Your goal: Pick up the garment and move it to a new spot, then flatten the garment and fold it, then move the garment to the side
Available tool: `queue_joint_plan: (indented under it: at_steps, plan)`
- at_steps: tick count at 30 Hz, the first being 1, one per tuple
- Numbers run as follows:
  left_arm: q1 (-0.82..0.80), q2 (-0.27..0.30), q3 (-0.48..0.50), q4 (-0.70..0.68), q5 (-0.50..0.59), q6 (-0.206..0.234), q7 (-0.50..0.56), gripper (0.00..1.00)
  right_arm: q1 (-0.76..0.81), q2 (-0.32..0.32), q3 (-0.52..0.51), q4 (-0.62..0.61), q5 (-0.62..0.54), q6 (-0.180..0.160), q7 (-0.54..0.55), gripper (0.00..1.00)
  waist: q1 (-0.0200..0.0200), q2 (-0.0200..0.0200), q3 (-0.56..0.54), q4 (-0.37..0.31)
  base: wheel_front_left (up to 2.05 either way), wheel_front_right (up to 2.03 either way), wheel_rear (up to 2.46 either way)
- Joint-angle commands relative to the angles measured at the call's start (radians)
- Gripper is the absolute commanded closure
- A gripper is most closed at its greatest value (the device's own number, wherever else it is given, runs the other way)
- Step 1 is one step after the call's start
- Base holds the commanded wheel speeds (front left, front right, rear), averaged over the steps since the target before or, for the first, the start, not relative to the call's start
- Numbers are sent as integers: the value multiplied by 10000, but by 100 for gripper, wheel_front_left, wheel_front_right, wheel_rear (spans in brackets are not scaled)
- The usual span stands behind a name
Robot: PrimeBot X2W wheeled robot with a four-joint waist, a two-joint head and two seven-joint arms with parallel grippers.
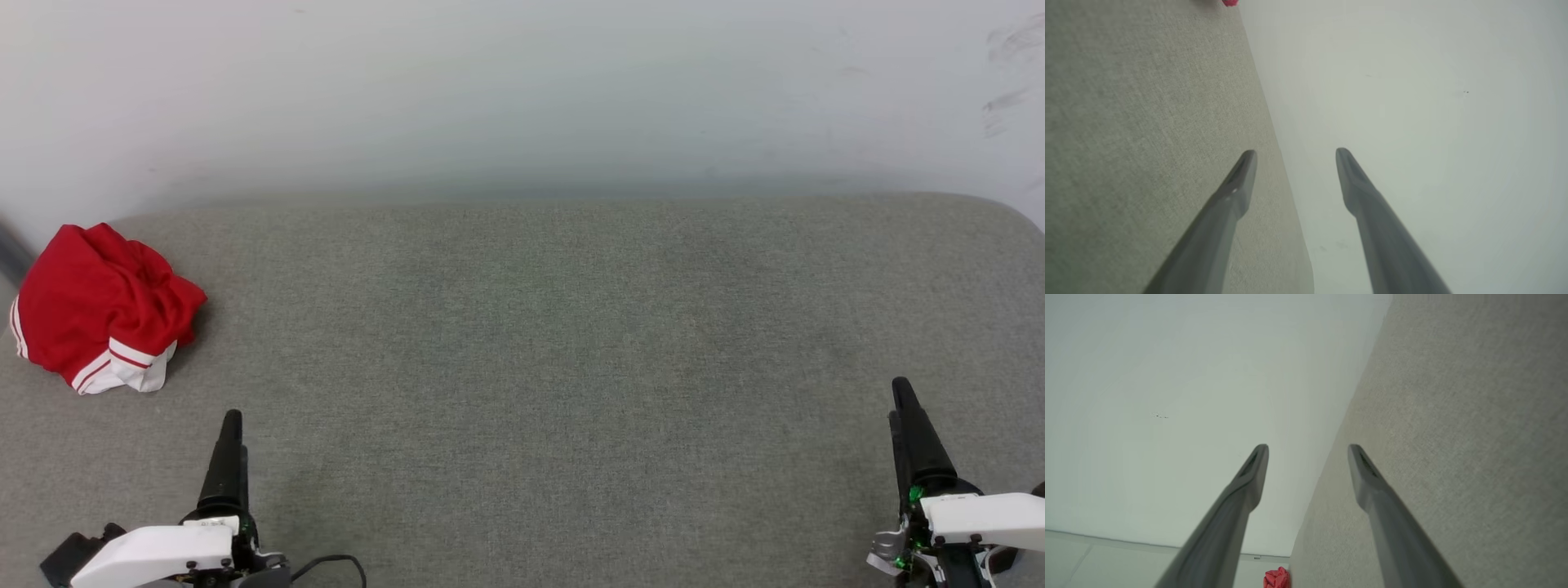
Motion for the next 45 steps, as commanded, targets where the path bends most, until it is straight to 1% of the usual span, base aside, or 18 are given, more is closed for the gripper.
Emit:
queue_joint_plan:
  at_steps: [1,7,12,19,20,23,24,25,28,32,36,39,40,41,45]
  plan:
    - [-93,27,161,-261,319,-13,-109,0,-61,-18,-23,-323,-545,2,-113,0,0,0,3,-3,0,0,0]
    - [-103,30,595,-782,1536,2,-345,0,-55,-18,-18,-980,-2237,2,-354,0,0,0,26,-9,0,0,0]
    - [-75,31,596,-1531,2720,220,-531,0,-52,-18,27,-1648,-3785,2,-542,0,0,0,52,-13,0,0,0]
    - [129,34,-252,-2641,4694,878,-778,0,-22,-18,306,-2271,-5549,2,-785,0,0,0,92,-22,0,0,0]
    - [129,34,-252,-2641,4694,878,-778,0,-22,-18,306,-2271,-5549,2,-785,0,0,0,92,-22,0,0,0]
    - [187,33,-691,-2992,5571,1151,-876,0,9,-18,432,-2495,-6328,2,-887,0,0,0,118,-24,0,0,0]
    - [214,34,-976,-3172,6119,1315,-945,0,23,-17,506,-2629,-6812,2,-954,0,0,0,133,-28,0,0,0]
    - [214,34,-976,-3172,6119,1315,-945,0,23,-17,506,-2629,-6812,2,-954,0,0,0,133,-28,0,0,0]
    - [243,34,-1346,-3388,6889,1551,-1038,0,38,-17,603,-2779,-7436,2,-1047,0,0,0,146,-41,0,0,0]
    - [299,49,-1821,-3582,7530,1558,-1161,0,76,-17,726,-2918,-8210,2,-1178,0,0,0,160,-53,0,0,0]
    - [357,115,-1958,-3716,8019,1457,-1286,0,149,-16,806,-2959,-8992,2,-1294,0,0,0,168,-59,0,0,0]
    - [389,258,-2172,-3733,8587,1589,-1370,0,179,-17,855,-3026,-9548,2,-1380,0,0,0,188,-66,0,0,0]
    - [390,325,-2283,-3737,8779,1670,-1396,0,191,-17,859,-3048,-9704,2,-1405,0,0,0,194,-69,0,0,0]
    - [375,467,-2557,-3761,9169,1900,-1456,0,230,-17,828,-3061,-10084,2,-1463,0,0,0,204,-71,0,0,0]
    - [340,760,-3194,-3838,9674,2416,-1557,0,274,-17,764,-3053,-10724,2,-1567,0,0,0,222,-68,0,0,0]
